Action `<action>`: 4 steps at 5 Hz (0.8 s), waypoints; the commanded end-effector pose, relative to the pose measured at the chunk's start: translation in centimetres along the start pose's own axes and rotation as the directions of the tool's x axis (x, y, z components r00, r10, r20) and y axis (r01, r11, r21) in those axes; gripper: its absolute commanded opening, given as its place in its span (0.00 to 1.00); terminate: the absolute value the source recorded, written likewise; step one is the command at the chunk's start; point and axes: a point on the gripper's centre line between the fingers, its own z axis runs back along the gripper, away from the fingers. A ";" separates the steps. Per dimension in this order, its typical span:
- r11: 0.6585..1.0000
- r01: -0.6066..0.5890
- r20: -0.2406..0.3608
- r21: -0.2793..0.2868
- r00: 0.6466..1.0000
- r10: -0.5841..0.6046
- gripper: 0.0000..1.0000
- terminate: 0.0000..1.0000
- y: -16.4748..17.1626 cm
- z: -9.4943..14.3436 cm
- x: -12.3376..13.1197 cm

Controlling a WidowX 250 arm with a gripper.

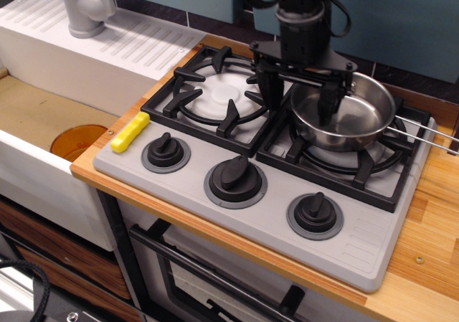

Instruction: Put pot or pan on stove and put fry in pot or pan

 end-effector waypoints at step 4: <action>0.995 0.022 0.065 -0.098 0.998 -0.016 0.00 0.00 -0.8 3.3 0.7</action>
